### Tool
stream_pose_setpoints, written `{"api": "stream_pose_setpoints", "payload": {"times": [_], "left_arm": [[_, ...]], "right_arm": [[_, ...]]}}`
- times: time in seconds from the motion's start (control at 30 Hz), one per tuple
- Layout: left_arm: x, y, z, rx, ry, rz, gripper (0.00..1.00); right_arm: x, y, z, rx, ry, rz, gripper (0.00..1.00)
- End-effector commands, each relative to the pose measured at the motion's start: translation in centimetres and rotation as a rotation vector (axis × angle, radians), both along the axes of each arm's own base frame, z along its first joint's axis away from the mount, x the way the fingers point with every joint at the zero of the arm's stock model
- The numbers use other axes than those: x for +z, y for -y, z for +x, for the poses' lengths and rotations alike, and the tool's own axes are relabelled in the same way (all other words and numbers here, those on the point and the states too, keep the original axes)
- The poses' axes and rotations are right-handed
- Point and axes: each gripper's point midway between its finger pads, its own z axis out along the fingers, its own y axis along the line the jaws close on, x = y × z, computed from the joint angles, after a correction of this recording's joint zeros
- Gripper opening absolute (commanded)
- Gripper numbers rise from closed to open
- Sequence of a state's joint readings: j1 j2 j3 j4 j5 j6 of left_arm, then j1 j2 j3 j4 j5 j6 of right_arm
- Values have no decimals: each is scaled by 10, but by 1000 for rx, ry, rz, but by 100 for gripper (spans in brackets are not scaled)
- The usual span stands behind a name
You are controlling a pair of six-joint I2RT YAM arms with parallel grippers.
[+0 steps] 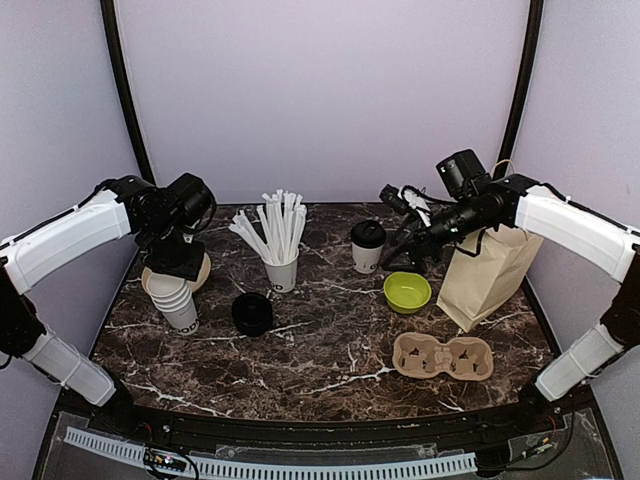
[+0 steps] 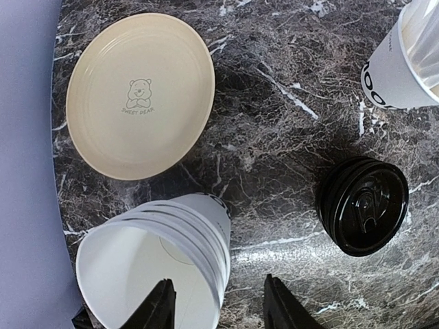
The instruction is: Pack the takeout coffee
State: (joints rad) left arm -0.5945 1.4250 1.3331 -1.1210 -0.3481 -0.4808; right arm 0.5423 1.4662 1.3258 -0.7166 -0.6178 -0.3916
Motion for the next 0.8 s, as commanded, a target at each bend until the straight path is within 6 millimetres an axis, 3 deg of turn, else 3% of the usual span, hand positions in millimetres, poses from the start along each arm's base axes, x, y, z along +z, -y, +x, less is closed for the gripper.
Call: {"api": "stream_pose_setpoints", "payload": {"times": [0.0, 0.3, 0.63, 0.77], "left_arm": [[-6, -1, -2, -16, -55, -1, 45], [-14, -9, -5, 11, -86, 43, 27], [-4, -15, -14, 25, -85, 33, 15], [-2, -18, -19, 32, -95, 37, 6]], "right_arm": [[14, -14, -3, 79, 43, 94, 88], [16, -17, -5, 101, 31, 103, 87], [14, -22, -6, 117, 17, 97, 86], [14, -24, -8, 124, 16, 94, 85]]}}
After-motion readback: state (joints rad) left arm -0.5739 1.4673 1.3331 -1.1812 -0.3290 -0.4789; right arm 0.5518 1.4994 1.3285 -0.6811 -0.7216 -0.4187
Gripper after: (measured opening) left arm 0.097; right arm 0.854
